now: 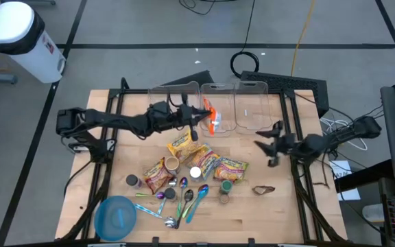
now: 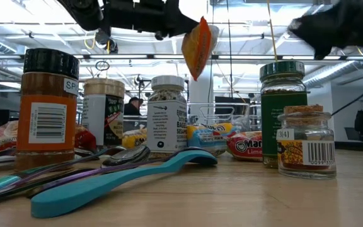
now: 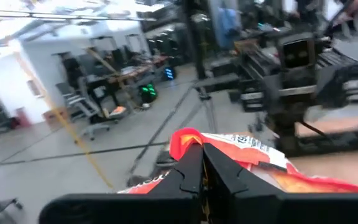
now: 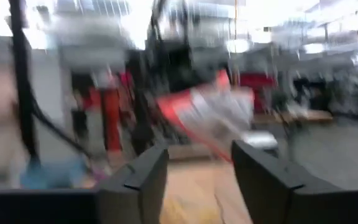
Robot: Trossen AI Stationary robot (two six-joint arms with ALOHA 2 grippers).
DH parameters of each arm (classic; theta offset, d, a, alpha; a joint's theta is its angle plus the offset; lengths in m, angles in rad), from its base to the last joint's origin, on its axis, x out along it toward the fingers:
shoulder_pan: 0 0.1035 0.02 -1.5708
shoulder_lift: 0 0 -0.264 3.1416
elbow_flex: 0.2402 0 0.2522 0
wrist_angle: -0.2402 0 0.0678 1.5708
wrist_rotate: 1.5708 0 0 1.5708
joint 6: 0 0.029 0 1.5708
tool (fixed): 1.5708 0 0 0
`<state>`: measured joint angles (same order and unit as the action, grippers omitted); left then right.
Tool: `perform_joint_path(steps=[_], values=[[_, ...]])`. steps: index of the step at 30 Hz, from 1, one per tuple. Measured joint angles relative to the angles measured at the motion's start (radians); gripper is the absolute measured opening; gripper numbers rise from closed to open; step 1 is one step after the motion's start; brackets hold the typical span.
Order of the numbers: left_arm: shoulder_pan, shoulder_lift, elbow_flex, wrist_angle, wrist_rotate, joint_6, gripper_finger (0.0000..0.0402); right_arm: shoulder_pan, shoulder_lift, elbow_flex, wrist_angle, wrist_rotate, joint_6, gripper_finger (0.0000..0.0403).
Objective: Pick & Place Food Item
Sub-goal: Put the orange noodle pack into the right transparent bin
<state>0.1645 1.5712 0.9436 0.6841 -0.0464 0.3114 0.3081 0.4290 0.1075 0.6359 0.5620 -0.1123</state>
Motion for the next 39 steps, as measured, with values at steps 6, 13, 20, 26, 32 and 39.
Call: perform_joint_path(steps=[6,13,20,26,32,39], values=[[-0.018,0.03,0.0,0.005,0.027,0.037,0.0011,-0.143,0.361,0.217,0.013,0.038,-0.068,0.0277],[-0.014,0.029,0.0,0.004,0.019,0.046,0.0011,-0.332,0.627,0.494,-0.101,-0.269,-0.029,0.029],[-0.014,0.029,0.0,-0.031,-0.008,0.049,0.0009,-0.415,0.776,0.55,-0.1,-0.331,0.022,0.0273],[-0.014,0.029,0.0,-0.047,-0.01,0.02,0.0005,-0.416,0.784,0.55,-0.076,-0.335,0.022,0.0224],[-0.015,0.029,0.0,-0.044,-0.01,-0.006,0.0023,-0.393,0.772,0.55,-0.088,-0.332,0.022,0.0122],[-0.016,0.029,0.0,-0.046,-0.008,-0.056,0.0018,-0.384,0.772,0.55,-0.093,-0.332,-0.016,0.0012]])
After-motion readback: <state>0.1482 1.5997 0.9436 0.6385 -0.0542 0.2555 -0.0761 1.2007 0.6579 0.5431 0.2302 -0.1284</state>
